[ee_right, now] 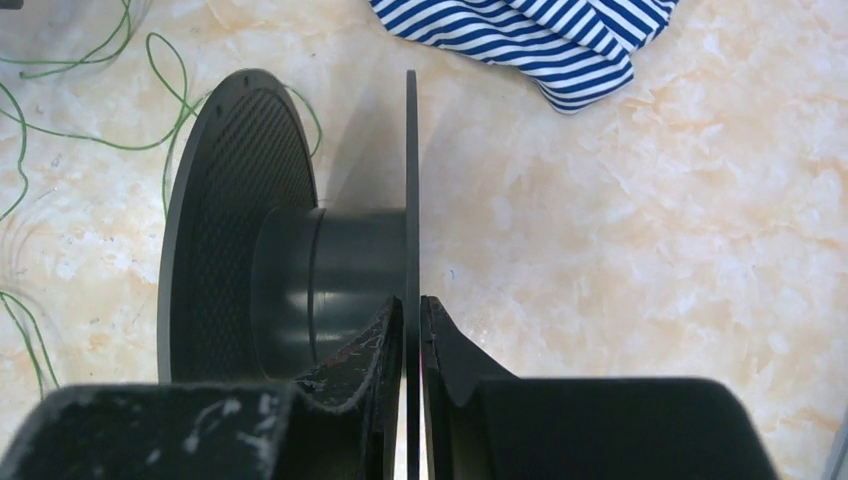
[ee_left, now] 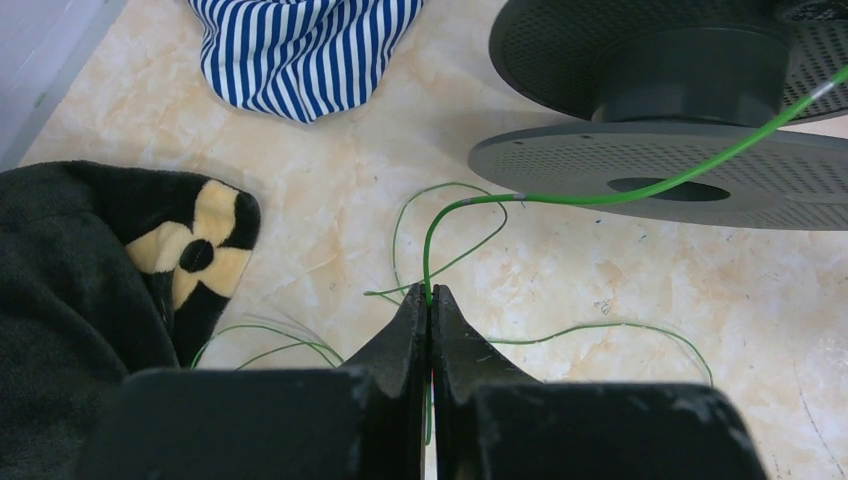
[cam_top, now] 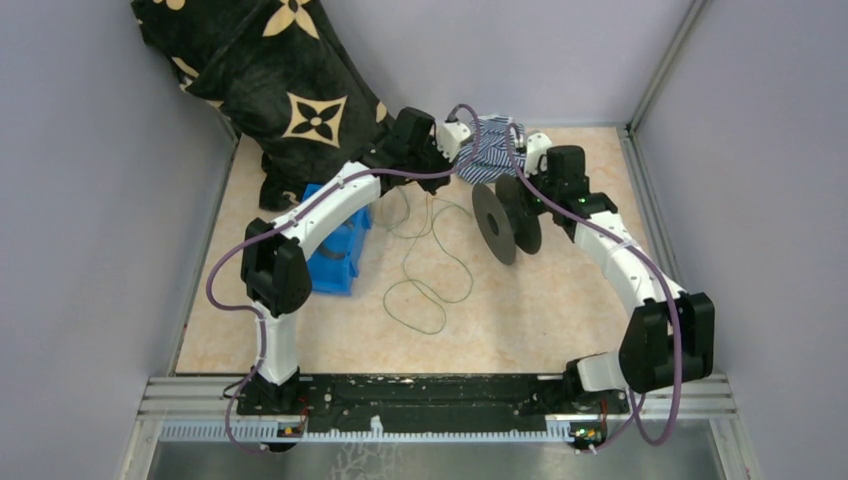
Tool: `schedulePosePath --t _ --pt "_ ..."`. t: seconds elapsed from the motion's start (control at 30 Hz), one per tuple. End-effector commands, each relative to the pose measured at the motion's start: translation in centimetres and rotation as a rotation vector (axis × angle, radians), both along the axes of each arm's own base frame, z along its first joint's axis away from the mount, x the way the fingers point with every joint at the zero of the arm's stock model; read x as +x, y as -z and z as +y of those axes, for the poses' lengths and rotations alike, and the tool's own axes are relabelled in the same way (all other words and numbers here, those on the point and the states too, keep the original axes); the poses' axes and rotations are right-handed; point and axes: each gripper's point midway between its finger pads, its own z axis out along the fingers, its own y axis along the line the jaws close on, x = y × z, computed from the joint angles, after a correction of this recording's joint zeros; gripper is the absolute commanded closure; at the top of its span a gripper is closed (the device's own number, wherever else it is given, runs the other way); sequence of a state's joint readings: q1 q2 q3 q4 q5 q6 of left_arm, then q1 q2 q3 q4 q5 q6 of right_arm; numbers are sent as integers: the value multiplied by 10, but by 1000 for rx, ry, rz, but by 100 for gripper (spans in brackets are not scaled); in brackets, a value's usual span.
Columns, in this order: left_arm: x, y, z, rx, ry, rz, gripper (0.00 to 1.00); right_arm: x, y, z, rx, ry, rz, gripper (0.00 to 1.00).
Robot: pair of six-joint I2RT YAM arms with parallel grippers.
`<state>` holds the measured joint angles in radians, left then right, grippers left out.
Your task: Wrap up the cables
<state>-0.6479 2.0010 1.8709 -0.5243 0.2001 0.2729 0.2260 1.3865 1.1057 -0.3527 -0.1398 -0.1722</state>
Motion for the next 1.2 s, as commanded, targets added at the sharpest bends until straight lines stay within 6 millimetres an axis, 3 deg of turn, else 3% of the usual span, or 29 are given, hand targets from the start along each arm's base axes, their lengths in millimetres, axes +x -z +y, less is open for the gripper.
schedulePosePath --t 0.0,0.2,0.37,1.17 --pt "-7 -9 0 -21 11 9 96 -6 -18 -7 -5 34 -63 89" --pt "-11 -13 -1 -32 22 6 96 -17 -11 -10 -20 52 -49 97" --pt "-14 -9 -6 -30 45 2 96 -23 -8 -6 -17 47 -46 98" --pt "-10 3 -18 174 125 -196 100 -12 -19 19 81 -39 -88 96"
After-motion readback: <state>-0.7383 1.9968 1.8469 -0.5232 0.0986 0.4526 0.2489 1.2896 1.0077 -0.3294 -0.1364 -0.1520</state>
